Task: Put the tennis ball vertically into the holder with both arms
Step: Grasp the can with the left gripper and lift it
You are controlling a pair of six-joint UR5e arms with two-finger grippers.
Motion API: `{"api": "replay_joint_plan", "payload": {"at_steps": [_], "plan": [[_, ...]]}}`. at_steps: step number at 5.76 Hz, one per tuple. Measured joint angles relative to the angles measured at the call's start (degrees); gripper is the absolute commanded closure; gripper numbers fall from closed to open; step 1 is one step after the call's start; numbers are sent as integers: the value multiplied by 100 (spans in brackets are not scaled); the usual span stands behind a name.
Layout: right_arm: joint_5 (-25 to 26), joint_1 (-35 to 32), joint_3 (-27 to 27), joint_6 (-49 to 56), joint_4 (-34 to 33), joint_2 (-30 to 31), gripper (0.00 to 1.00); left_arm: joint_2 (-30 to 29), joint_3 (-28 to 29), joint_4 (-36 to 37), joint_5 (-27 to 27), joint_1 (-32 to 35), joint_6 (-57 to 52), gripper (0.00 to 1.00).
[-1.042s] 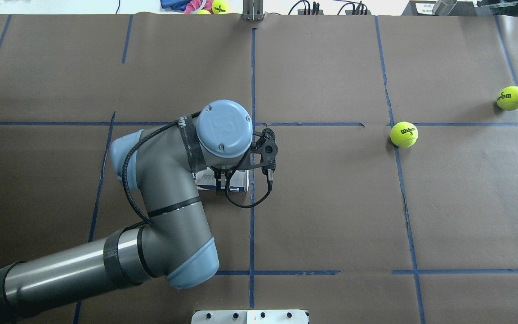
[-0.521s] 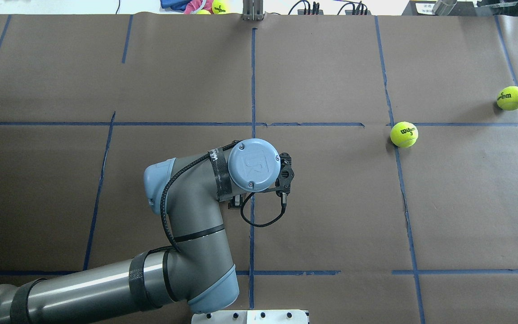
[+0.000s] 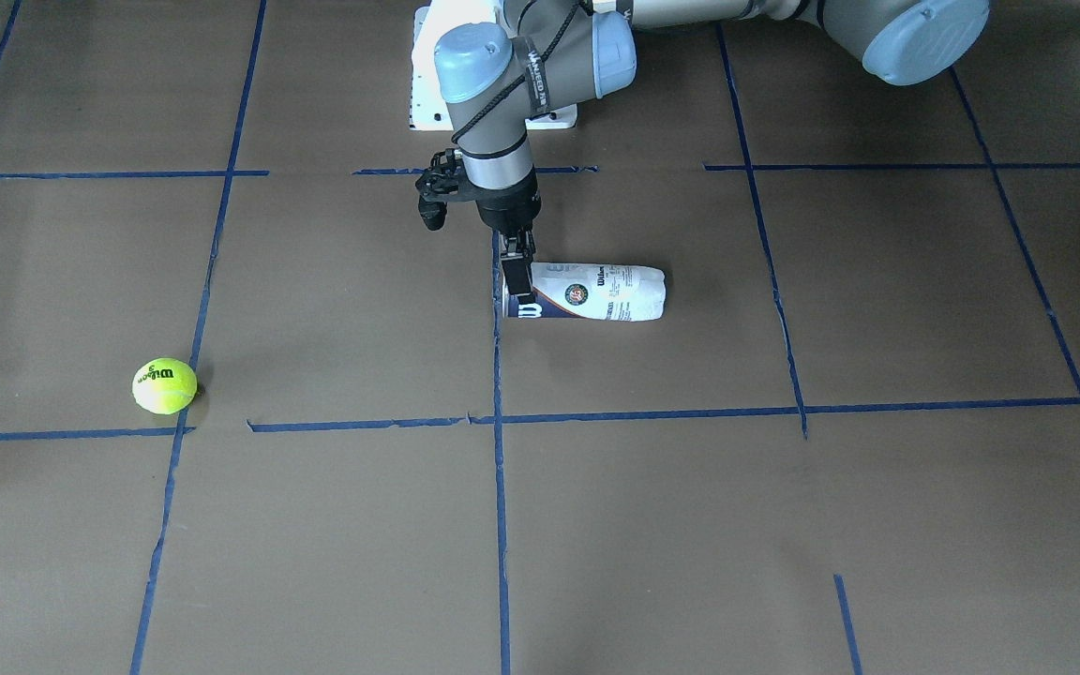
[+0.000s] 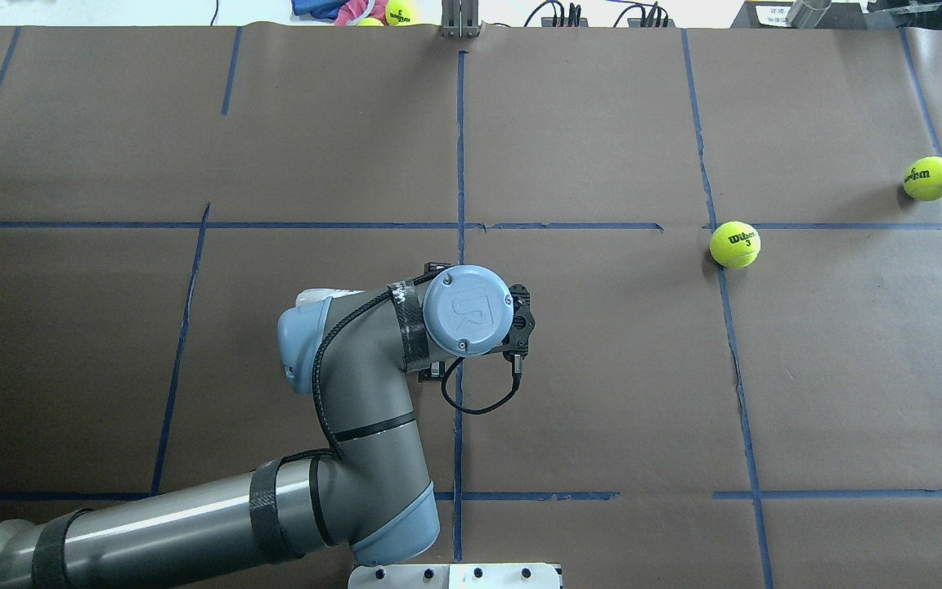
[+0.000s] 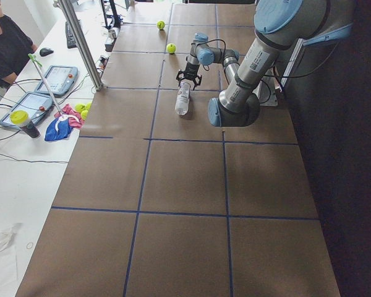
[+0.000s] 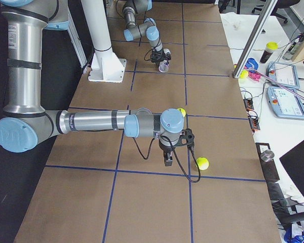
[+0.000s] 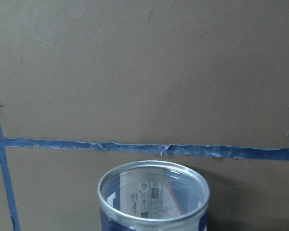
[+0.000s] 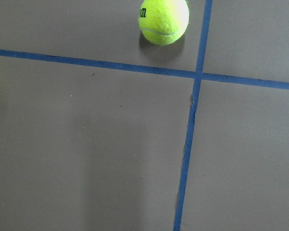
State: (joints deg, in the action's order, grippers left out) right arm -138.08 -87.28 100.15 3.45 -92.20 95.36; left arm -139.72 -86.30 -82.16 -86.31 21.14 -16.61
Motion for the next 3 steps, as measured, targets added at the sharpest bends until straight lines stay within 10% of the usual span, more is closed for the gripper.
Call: {"api": "replay_joint_plan", "payload": {"at_steps": [3], "plan": [[0, 0, -8, -11, 0, 0, 0, 16, 302, -380, 136, -5, 7, 1]]}}
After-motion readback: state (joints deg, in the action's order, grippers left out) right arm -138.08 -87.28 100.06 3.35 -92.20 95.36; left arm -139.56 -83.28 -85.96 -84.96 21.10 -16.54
